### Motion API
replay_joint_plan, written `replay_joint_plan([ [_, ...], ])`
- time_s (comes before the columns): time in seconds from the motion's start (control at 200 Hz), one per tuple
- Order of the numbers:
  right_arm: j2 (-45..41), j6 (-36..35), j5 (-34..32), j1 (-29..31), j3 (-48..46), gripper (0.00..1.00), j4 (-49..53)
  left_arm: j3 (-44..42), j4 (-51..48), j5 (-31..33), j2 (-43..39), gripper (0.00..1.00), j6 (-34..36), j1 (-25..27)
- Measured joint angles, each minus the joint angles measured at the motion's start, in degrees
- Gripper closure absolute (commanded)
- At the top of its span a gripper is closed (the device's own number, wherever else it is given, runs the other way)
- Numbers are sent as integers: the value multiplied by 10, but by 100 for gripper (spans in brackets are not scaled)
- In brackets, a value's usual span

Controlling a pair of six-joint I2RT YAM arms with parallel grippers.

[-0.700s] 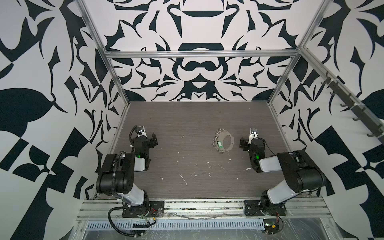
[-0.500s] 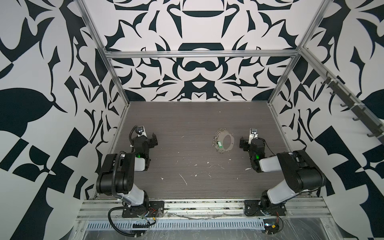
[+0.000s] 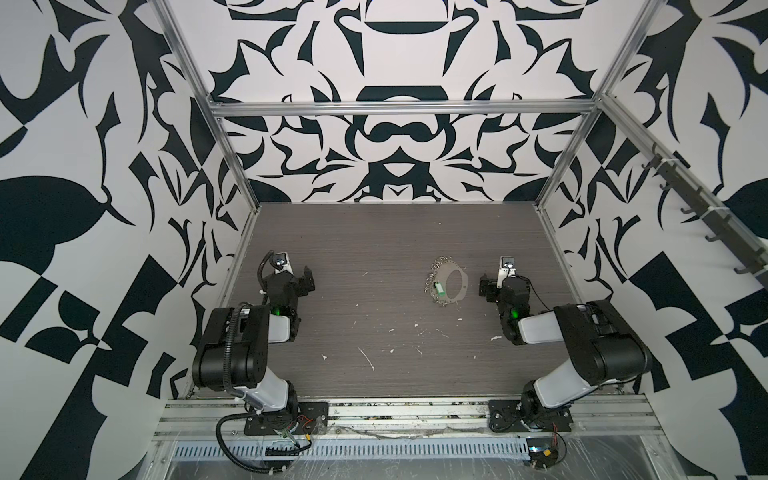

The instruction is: Remove the keys from the keyring

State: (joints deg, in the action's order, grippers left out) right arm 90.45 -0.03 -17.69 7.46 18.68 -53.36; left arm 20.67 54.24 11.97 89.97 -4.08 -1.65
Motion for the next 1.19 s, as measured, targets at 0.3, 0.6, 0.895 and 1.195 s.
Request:
replay_joint_plan([
  [0.3,0,0,0,0,0,0,0,0,0,-1,0,1,0,0],
  [0.6,-30,-4,17,0,3,5,44,0,-67,52,-87,1,-13,9],
  [0.895,-170,-15,174,-1,172,12,318,122,-280,15,-236,6,-83,73],
  [1.195,-39,-10,338,16,362,42,566,148,-356,-27,-140,10,-159,251],
])
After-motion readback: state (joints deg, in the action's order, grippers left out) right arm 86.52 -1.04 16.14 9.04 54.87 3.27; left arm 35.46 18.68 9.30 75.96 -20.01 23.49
